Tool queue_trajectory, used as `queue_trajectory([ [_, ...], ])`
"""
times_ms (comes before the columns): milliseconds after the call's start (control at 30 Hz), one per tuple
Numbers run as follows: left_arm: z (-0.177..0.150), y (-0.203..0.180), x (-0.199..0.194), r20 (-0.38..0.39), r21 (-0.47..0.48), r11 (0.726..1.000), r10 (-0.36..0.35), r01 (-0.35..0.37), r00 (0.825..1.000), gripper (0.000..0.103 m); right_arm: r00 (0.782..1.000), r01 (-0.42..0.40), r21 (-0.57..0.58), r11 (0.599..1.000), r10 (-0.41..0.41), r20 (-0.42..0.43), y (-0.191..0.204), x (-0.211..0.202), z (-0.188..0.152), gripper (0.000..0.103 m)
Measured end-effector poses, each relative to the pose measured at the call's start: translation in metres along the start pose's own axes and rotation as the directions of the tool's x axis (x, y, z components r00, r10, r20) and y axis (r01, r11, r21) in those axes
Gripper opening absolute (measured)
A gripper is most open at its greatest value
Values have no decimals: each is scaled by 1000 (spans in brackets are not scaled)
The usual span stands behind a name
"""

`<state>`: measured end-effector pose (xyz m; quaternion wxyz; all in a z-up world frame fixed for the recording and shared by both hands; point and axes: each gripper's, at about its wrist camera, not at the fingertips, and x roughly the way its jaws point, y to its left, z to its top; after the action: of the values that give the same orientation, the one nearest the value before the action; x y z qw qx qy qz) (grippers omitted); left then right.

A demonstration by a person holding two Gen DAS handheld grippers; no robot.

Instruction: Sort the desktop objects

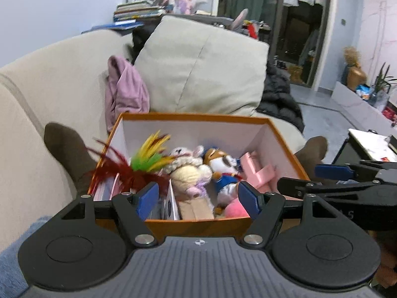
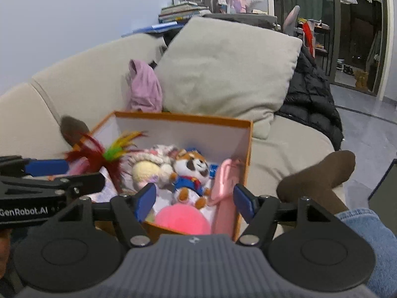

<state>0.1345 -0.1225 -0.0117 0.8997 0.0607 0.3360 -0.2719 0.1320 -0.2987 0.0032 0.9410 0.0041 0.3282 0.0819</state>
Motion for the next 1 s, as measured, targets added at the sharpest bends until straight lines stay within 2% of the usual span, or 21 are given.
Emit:
queue_trajectory([
  [267,-12,1,12,-58,-13,999,36,-37,998,83,995,-22,63,998,28,-97,-4,16,-10,73],
  [367,-11,2,14,-56,-26,998,59,-61,997,83,996,-18,65,998,24,-89,-3,16,-13,73],
  [533,-17,-3,18,-43,26,994,103,-102,994,83,996,-25,83,996,32,-79,-3,16,-16,74],
  [667,-17,-2,18,-38,20,994,106,-105,994,83,997,-35,129,991,44,-69,-4,17,-20,74],
  [1000,-17,1,20,-35,21,993,119,-118,992,83,998,-34,121,992,40,-52,-1,19,-21,79],
])
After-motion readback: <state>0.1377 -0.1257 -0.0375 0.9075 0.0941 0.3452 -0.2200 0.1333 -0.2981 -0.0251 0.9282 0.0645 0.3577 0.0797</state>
